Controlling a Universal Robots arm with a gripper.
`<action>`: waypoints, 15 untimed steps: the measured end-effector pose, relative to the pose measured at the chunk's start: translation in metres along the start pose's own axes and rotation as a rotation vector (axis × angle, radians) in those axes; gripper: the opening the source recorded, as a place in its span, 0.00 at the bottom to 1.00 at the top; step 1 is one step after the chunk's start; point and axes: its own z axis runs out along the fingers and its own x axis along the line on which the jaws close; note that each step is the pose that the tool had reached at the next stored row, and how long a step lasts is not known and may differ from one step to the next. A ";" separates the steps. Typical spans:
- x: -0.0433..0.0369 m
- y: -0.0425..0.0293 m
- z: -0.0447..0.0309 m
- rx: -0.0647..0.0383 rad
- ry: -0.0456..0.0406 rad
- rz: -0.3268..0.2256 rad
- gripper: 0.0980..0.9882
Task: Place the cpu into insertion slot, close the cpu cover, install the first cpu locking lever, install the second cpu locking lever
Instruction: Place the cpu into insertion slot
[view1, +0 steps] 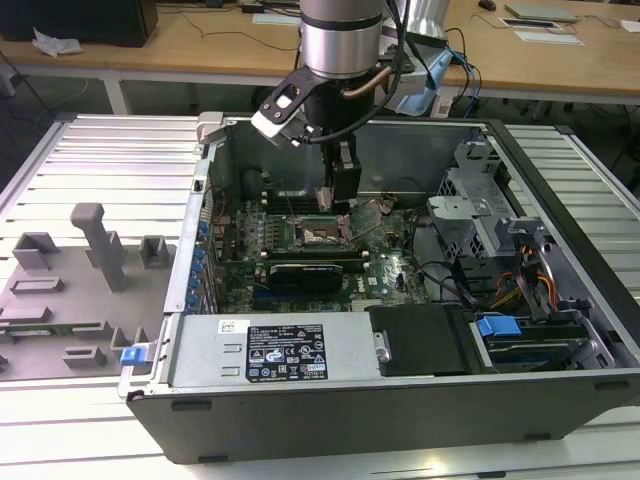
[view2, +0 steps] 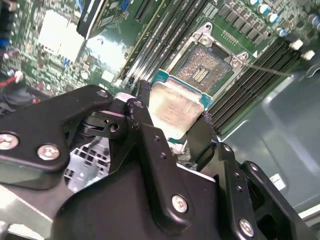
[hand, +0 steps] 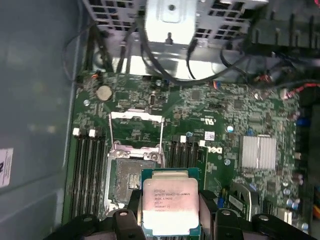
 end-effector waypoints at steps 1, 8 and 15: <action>0.0000 -0.0001 0.0014 0.000 -0.0021 0.026 0.50; 0.0035 -0.0009 0.0122 0.001 -0.0039 0.073 0.50; 0.0097 -0.0016 0.0235 0.002 -0.0040 0.073 0.50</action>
